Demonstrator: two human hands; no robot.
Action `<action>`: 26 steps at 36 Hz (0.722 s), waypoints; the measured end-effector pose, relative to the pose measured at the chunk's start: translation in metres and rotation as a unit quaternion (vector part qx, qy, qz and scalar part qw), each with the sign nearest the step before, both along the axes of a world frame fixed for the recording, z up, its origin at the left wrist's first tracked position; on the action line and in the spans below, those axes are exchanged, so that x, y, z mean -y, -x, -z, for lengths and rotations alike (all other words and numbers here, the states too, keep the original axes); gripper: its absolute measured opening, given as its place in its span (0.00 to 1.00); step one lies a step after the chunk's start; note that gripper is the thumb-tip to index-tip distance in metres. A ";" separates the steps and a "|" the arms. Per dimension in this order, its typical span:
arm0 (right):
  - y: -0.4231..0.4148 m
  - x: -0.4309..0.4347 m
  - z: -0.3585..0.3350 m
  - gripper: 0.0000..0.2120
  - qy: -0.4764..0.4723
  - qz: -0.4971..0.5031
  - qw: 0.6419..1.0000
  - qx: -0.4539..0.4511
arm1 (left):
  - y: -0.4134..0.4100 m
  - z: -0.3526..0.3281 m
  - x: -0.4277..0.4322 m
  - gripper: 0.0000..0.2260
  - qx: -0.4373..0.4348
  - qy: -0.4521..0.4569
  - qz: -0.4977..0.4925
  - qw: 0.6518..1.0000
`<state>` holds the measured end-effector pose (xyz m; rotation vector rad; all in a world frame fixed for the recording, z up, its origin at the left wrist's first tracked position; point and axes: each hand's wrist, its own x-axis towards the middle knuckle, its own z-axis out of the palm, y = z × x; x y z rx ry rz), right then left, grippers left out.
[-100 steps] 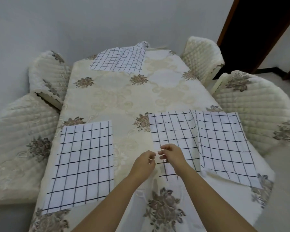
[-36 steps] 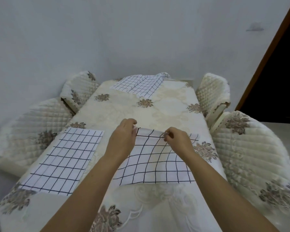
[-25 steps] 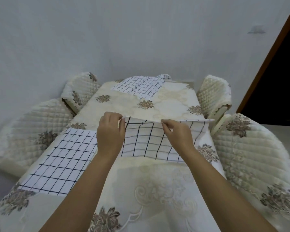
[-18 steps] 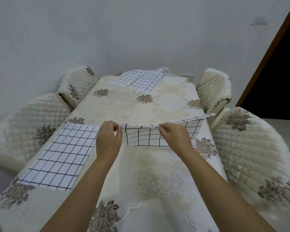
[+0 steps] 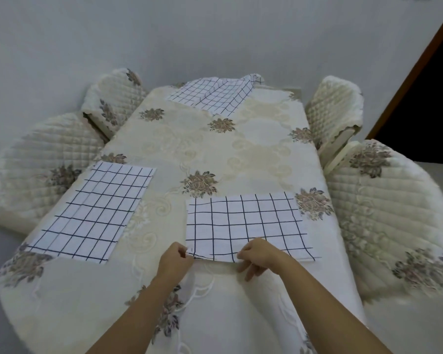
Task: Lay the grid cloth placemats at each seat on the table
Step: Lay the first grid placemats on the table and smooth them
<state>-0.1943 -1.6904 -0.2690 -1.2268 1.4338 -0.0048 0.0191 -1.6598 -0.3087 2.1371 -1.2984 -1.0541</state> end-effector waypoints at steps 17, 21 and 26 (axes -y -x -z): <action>0.080 0.008 0.028 0.20 0.155 0.259 0.911 -0.282 | -0.001 0.008 -0.004 0.18 0.001 0.000 0.021 1.000; 0.085 0.008 0.031 0.24 0.116 0.279 0.909 -0.287 | -0.004 0.011 -0.004 0.13 0.044 -0.010 0.033 0.998; 0.088 0.009 0.034 0.31 0.068 0.311 0.910 -0.264 | -0.007 0.014 0.000 0.10 0.060 -0.004 0.040 0.997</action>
